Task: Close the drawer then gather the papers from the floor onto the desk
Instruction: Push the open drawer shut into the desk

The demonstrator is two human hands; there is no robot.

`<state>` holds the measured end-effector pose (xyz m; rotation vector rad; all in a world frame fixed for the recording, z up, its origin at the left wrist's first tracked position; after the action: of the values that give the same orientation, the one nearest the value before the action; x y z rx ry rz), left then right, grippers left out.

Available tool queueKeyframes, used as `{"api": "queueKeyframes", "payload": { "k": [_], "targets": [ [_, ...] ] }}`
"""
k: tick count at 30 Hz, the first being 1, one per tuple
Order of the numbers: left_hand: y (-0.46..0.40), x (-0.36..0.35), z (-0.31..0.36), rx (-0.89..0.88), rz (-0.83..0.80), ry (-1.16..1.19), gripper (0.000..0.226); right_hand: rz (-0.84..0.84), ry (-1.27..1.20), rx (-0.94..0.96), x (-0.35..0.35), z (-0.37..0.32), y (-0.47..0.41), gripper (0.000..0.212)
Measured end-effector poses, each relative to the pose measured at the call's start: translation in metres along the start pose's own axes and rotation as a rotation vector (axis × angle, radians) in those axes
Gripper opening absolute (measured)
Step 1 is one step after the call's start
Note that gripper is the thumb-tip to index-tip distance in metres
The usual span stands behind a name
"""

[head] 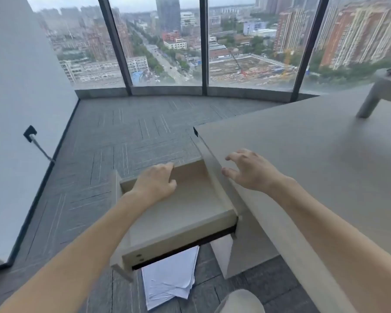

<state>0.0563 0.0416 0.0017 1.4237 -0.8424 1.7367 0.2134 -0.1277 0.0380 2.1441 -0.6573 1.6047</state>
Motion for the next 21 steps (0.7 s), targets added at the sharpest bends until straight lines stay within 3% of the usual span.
{"api": "queueKeyframes", "payload": {
  "k": [4,11,14,16,21],
  "targets": [
    [0.031,-0.006,-0.06,0.134,-0.046,0.023,0.044,-0.013,0.07,-0.041,-0.023,-0.031,0.0,0.053],
    [0.072,-0.019,-0.157,0.451,0.001,0.124,0.024,-0.012,0.218,-0.067,-0.037,-0.047,-0.039,0.055],
    [0.081,-0.041,-0.174,0.54,-0.063,0.183,0.03,-0.002,0.262,-0.025,-0.042,-0.042,-0.062,0.06],
    [0.082,-0.058,-0.182,0.56,-0.097,0.263,0.021,0.011,0.278,-0.022,-0.047,-0.031,-0.075,0.068],
    [0.077,-0.083,-0.198,0.63,-0.052,0.466,0.018,0.104,0.172,-0.097,-0.055,-0.006,-0.085,0.073]
  ]
}}
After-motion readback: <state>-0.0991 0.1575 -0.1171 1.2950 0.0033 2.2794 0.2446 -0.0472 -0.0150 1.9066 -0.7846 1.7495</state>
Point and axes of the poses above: each hand's wrist, its own y-axis away from the middle knuckle, its own x-axis out of the back of the hand, z = x × y, the point moved 7 cm from there along -y, towards the middle knuckle, and after that the axes turned 5 degrees about -x, right-handed, at the moved point
